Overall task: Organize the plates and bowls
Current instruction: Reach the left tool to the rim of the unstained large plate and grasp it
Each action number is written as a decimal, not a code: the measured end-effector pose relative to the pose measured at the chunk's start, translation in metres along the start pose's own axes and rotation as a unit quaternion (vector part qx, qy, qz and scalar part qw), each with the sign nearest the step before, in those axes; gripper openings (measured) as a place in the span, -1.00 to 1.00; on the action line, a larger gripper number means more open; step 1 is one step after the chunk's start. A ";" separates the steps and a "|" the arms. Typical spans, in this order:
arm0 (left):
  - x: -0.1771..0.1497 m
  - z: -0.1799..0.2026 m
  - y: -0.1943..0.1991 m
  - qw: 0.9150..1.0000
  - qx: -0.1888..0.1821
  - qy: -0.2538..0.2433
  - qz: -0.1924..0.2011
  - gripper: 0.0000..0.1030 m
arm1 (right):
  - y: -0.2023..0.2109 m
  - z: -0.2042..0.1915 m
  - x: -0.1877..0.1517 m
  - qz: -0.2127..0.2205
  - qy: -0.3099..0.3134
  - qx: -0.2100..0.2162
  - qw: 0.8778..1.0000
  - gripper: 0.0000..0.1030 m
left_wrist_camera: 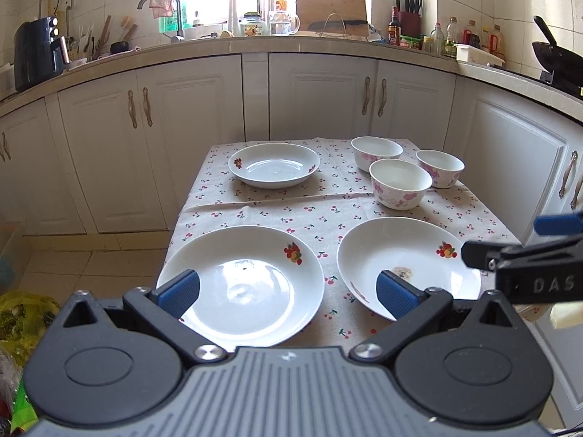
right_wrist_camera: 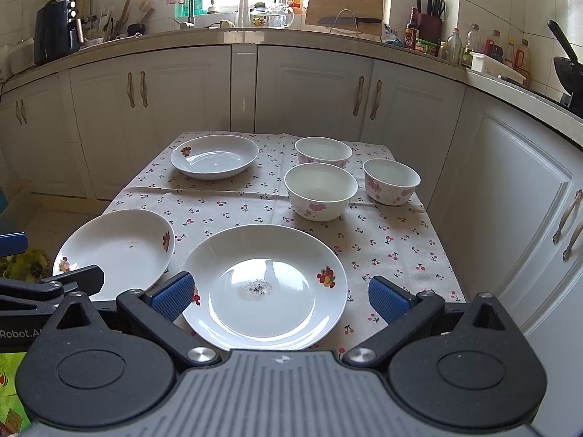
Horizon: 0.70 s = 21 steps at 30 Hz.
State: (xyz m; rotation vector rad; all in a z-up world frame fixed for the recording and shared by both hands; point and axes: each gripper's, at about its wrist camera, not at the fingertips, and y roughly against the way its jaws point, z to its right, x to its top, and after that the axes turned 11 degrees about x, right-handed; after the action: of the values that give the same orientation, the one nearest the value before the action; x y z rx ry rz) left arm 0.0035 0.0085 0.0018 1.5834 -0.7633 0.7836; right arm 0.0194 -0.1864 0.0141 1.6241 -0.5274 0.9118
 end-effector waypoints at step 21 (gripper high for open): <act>-0.025 -0.046 -0.052 0.998 -0.046 -0.033 0.026 0.99 | -0.062 -0.001 0.047 0.025 0.030 0.131 0.991 1.00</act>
State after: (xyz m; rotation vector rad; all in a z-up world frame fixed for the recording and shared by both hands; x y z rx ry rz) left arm 0.0282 0.0625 -0.0423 1.5179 -0.8794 0.7271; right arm 0.0934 -0.1637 0.0138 1.8190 -0.4209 1.1002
